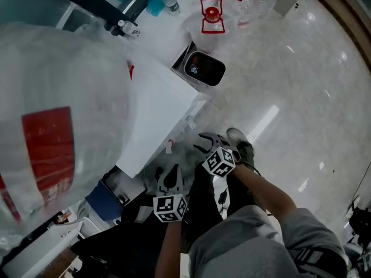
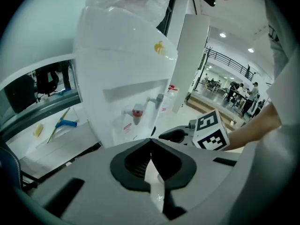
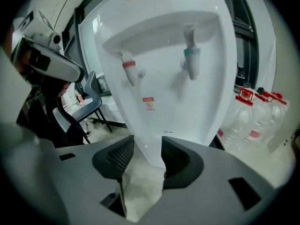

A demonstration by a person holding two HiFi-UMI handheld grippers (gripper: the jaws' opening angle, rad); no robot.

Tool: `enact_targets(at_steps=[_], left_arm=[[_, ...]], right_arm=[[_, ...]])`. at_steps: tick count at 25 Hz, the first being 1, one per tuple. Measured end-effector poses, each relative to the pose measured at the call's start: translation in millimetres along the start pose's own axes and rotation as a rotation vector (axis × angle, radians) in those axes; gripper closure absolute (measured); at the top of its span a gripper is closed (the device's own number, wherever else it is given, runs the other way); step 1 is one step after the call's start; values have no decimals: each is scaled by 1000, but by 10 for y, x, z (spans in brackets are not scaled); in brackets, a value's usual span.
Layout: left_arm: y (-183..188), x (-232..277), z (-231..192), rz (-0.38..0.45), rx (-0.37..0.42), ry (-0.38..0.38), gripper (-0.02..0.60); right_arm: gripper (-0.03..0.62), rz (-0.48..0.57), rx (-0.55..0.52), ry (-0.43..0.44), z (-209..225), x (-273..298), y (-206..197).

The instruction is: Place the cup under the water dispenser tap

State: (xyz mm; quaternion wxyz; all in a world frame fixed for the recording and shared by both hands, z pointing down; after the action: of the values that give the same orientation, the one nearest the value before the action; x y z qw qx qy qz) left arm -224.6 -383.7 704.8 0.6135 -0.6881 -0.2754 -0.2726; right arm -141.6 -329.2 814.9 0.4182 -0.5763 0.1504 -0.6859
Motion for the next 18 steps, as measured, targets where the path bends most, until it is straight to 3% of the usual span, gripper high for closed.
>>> enact_targets(at_steps=[9, 18], left_arm=[[671, -252, 360, 100, -40, 25, 572], [1500, -753, 651, 244, 13, 55, 572]], right_arm=[[523, 112, -1, 16, 77, -1102, 702], [560, 302, 0, 62, -108, -2164, 1641]])
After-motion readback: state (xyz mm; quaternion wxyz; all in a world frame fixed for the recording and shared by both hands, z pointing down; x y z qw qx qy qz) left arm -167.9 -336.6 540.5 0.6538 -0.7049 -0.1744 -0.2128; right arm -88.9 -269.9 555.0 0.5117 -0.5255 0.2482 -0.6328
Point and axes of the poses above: the fingertips, and each gripper's own axes: x forward along the fingers, z to its right, y out of its top, the point moved 2 cm from there along -x, backward along the fingers, and after that the axes turned 9 degrees about x, right-handed, at the moved point
